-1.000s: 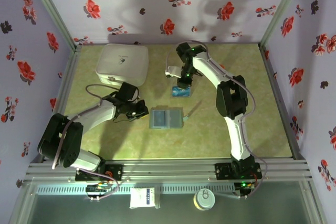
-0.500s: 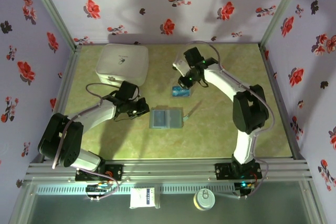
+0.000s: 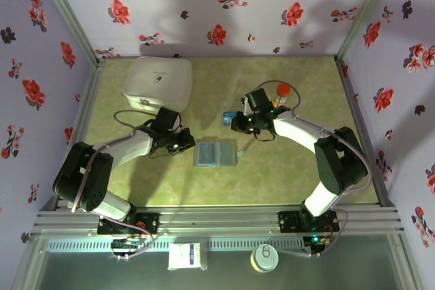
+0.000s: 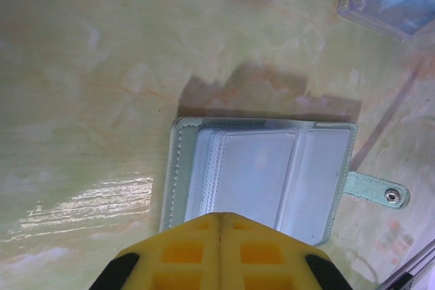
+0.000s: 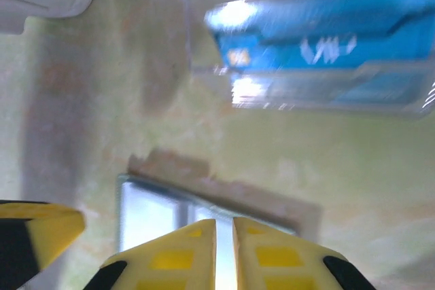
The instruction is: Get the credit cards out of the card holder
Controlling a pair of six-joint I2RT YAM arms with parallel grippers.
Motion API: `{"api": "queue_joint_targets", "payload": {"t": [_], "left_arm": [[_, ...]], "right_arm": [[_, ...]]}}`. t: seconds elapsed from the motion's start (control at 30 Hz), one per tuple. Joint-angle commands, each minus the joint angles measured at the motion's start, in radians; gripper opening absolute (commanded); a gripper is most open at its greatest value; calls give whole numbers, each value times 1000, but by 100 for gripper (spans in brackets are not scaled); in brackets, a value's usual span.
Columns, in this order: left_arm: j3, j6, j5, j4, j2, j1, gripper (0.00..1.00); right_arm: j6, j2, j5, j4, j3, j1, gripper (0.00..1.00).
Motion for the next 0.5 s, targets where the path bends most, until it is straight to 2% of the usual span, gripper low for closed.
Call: {"api": "queue_joint_targets", "payload": {"t": [0.0,0.2,0.47], "left_arm": [[-11,-9,24,30,21,-9,2],[-14,-9,26,41,61,-19,0],[-13,5,32,21,100,-29,0]], "right_arm": [[144,-6,-97,105,-20,48,20],[184,27,-103,142,-20,129,26],[229,61,-98,191,-47,171,28]]}}
